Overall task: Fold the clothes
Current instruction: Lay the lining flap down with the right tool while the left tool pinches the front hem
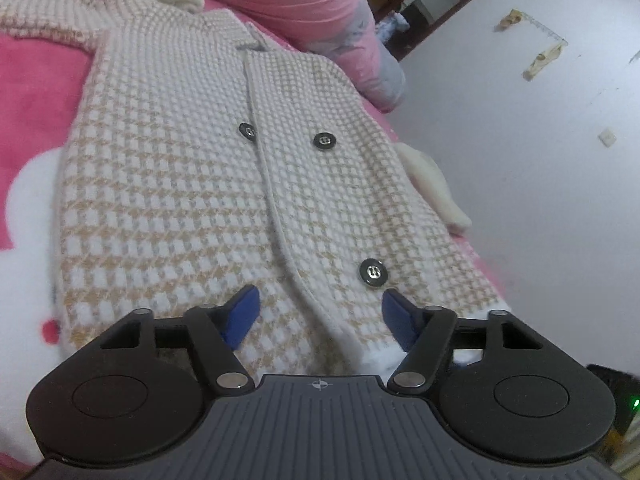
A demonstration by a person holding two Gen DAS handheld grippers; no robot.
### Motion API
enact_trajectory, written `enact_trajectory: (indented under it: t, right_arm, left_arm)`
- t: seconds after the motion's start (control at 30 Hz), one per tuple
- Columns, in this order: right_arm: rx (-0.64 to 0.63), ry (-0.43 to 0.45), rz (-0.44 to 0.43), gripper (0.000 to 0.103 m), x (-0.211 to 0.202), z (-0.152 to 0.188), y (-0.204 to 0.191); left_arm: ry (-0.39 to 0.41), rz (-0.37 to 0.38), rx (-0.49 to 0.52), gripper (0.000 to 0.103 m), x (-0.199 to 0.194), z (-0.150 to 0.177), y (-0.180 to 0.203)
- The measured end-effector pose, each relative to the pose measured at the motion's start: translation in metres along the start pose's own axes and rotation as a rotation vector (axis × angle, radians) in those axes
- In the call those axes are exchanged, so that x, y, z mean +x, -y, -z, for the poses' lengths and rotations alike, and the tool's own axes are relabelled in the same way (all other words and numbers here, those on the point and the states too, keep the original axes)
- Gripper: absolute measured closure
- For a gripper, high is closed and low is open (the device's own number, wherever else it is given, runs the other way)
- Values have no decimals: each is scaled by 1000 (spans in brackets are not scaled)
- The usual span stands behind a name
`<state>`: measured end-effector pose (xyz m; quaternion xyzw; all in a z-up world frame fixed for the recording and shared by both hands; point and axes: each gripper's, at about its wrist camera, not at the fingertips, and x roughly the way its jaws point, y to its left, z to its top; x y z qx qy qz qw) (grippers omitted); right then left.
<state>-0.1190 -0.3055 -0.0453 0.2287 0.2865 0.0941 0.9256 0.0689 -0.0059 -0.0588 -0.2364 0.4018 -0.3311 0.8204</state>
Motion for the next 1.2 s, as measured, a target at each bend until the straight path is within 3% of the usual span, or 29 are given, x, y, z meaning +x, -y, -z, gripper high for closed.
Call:
enact_trajectory:
  t: [0.13, 0.2, 0.27, 0.3, 0.4, 0.47, 0.5, 0.53, 0.57, 0.7, 0.73, 0.77, 0.83, 0.9, 0.97, 1.07, 1.17, 1.2]
  right_arm:
    - [78, 115, 154, 69, -24, -12, 31]
    - [36, 158, 233, 69, -35, -15, 35]
    - [-10, 177, 297, 58, -41, -15, 37]
    - [-31, 179, 323, 46, -42, -13, 39]
    - [-87, 173, 371, 45, -36, -10, 41]
    - [-123, 166, 396, 48, -29, -9, 42]
    - [-141, 162, 409, 62, -26, -8, 43]
    - [-159, 158, 421, 84, -23, -7, 43]
    - [-177, 155, 434, 90, -19, -6, 44]
    - [-249, 140, 483, 89, -6, -3, 46]
    - [-259, 137, 493, 82, -4, -2, 47]
    - [-230, 138, 490, 79, -5, 1, 53]
    - [-186, 151, 476, 62, -15, 3, 58]
    - [-165, 179, 456, 55, -34, 4, 57]
    - [-139, 199, 433, 54, -52, 6, 56]
    - [-39, 206, 330, 54, -74, 6, 61]
    - [87, 221, 163, 53, -77, 4, 63]
    - [127, 225, 115, 51, -74, 2, 64]
  left_arm:
    - [-24, -77, 66, 45, 8, 4, 12]
    - [-33, -131, 112, 47, 13, 6, 21]
    - [-43, -185, 159, 52, 18, 8, 30]
    - [-43, -210, 177, 53, 20, 9, 33]
    - [-35, -263, 184, 62, 23, 11, 38]
    - [-22, -272, 150, 73, 21, 12, 38]
    - [-15, -278, 131, 78, 19, 14, 38]
    - [-10, -288, 121, 81, 18, 14, 39]
    - [-6, -298, 113, 85, 18, 14, 39]
    - [9, -309, 101, 88, 16, 17, 41]
    - [10, -305, 101, 88, 16, 18, 40]
    - [11, -302, 102, 88, 16, 19, 39]
    - [-2, -263, 69, 87, 15, 16, 33]
    - [-16, -221, 32, 82, 14, 12, 28]
    - [-31, -179, -4, 71, 13, 9, 22]
    - [-55, -134, -42, 61, 16, 3, 16]
    - [-63, -128, -57, 61, 20, -1, 16]
    - [-60, -142, -58, 69, 22, -1, 17]
